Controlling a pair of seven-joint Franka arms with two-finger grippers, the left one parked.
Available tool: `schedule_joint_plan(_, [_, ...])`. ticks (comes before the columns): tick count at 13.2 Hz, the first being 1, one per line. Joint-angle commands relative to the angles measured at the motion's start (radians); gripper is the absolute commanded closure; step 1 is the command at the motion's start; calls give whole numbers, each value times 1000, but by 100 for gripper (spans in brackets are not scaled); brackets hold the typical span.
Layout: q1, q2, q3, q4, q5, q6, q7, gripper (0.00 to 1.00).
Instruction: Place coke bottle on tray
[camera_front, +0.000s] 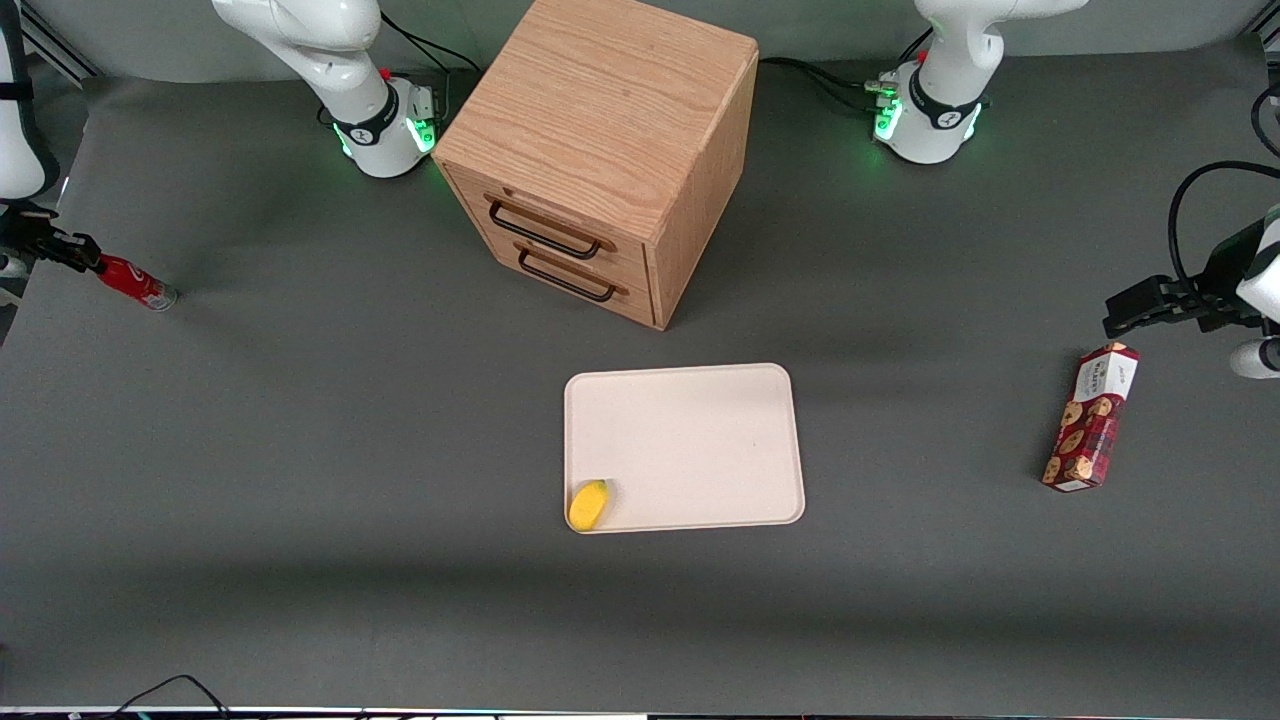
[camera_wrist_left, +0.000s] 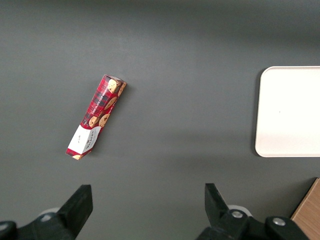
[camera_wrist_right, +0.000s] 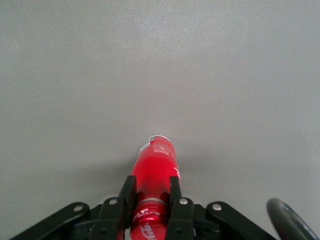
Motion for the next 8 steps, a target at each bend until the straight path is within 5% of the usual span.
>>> schedule_joint_plan(1, [-9,8,8,-1,21,6,-33,95])
schedule_joint_plan(8, [-2,7,36,111,19,-105,-15,100])
